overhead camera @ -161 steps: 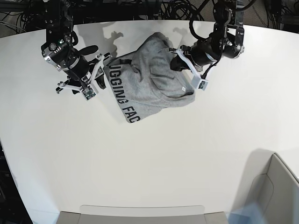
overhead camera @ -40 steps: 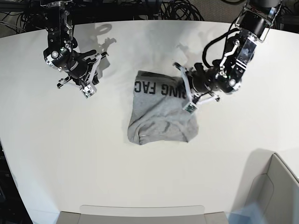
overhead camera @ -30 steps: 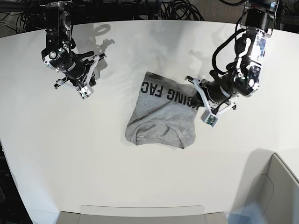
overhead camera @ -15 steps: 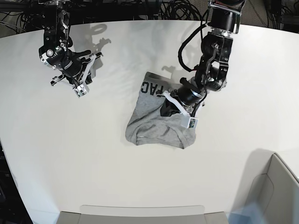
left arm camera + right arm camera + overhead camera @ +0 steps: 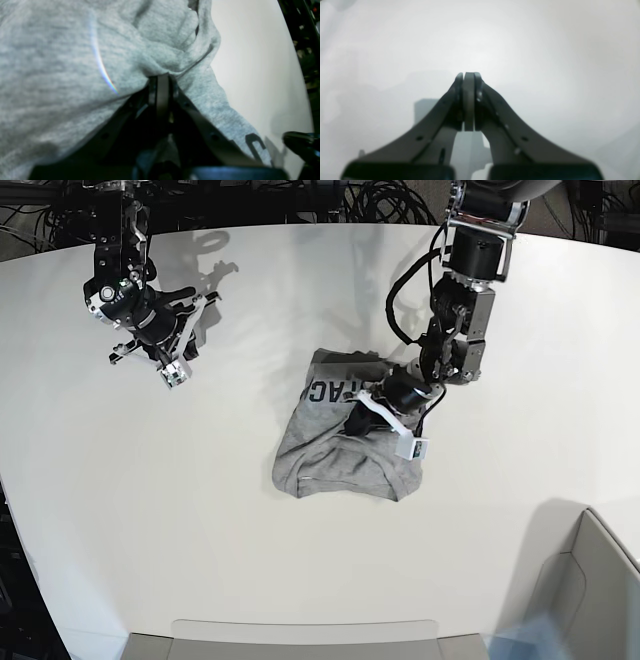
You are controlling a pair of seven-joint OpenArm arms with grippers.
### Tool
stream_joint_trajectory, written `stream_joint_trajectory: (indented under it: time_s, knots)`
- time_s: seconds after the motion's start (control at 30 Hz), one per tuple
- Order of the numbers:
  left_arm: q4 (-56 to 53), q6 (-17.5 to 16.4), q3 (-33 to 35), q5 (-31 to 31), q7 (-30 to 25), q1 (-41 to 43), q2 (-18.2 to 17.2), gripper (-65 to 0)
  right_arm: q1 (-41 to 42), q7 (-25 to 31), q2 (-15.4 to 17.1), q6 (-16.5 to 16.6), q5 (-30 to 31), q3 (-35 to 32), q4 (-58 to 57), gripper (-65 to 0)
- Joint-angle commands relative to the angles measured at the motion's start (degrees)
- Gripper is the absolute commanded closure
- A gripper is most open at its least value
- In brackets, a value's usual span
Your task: Fold the T-shirt properly
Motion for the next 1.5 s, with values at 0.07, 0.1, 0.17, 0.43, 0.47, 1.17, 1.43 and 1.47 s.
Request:
stream_joint_trajectory:
  time_s: [0.07, 0.1, 0.17, 0.43, 0.47, 1.17, 1.43, 1.47]
  knots:
    - [-0.6, 4.2, -0.2, 4.2, 2.3, 3.1, -5.4, 0.0, 0.7, 1.1, 0.4, 0.0, 0.4, 0.1, 1.1, 0.0]
    - [-0.3, 4.2, -0.2, 4.2, 2.3, 3.4, -6.9, 0.0, 0.7, 1.1, 0.4, 0.0, 0.4, 0.1, 1.1, 0.0]
    - [-0.4, 4.2, -0.2, 4.2, 2.3, 3.5, -10.4, 0.0, 0.7, 1.2, 0.4, 0.0, 0.4, 0.3, 1.1, 0.0]
    - [-0.7, 4.0, -8.1, 4.2, 2.7, 5.1, -18.0, 0.0, 0.7, 1.2, 0.4, 0.0, 0.4, 0.0, 1.1, 0.0]
    - [-0.5, 4.0, -8.1, 4.2, 2.9, 5.1, -18.8, 0.0, 0.7, 1.2, 0.4, 0.0, 0.4, 0.0, 1.1, 0.0]
    - [29.5, 4.1, -27.2, 4.1, 3.0, 15.6, -15.6, 0.0, -1.1, 1.1, -1.2, 0.1, 0.4, -0.5, 9.7, 0.0]
    - [41.5, 4.2, -36.2, 4.1, 3.0, 23.7, -10.4, 0.0, -6.1, 1.1, -1.3, 0.1, 0.4, -2.4, 14.9, 0.0]
    - [42.8, 4.2, -36.6, 4.1, 3.0, 24.9, -10.0, 0.0, -7.2, 1.1, -1.2, 0.1, 0.4, -3.2, 15.5, 0.0]
